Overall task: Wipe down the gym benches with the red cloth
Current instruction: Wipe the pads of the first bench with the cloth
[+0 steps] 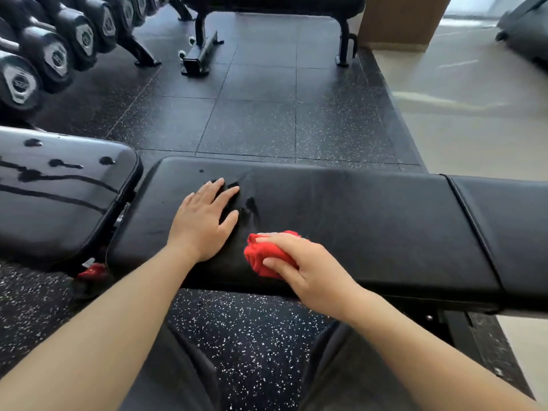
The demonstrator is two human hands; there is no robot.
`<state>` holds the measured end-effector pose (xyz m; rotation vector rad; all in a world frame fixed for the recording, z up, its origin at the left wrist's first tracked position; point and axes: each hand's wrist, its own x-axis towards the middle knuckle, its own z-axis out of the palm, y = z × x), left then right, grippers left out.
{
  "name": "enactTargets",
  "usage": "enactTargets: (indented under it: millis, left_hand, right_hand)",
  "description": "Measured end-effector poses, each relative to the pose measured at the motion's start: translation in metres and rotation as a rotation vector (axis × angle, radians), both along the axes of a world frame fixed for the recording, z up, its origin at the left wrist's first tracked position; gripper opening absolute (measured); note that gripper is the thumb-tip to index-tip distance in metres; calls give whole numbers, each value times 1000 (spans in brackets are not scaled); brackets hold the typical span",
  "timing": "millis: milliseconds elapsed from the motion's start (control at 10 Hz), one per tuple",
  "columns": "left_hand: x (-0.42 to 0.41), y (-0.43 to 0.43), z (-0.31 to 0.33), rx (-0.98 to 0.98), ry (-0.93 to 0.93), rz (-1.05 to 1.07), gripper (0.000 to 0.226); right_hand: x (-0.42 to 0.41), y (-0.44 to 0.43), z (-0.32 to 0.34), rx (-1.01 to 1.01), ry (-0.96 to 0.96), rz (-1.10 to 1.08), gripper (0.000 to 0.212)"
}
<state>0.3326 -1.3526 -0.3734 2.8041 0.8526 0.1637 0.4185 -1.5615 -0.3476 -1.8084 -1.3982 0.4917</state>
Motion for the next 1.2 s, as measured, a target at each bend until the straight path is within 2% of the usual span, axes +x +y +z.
enactTargets:
  millis: [100, 200, 300, 400, 500, 600, 700, 800, 1100, 1200]
  left_hand:
    - [0, 0, 1, -5, -8, -12, 52]
    - [0, 1, 1, -5, -12, -18, 51]
    - [0, 1, 0, -4, -25, -17, 51]
    - [0, 2, -1, 3, -26, -14, 51]
    - [1, 3, -3, 14, -19, -13, 51]
    - [1, 3, -4, 15, -19, -10, 51]
    - [1, 3, -3, 12, -17, -13, 51]
    - [0, 2, -3, 10, -11, -12, 52]
    - [-3, -1, -2, 8, 16, -28, 53]
    - [-4, -1, -2, 4, 12, -32, 53]
  right_hand:
    - [20, 7, 18, 112, 58, -124, 36]
    - [58, 17, 31, 196, 2, -242, 33]
    - [95, 27, 35, 174, -134, -384, 34]
    - [116, 34, 18, -2, -299, -407, 48]
    - [119, 31, -1, -317, -505, -372, 56]
    - [122, 29, -3, -382, -605, -381, 52]
    - [118, 31, -10, -297, -419, -301, 54]
    - [98, 25, -14, -210, -354, -316, 52]
    - [10, -6, -16, -159, -381, -224, 61]
    - [-7, -12, -15, -129, -330, -179, 58]
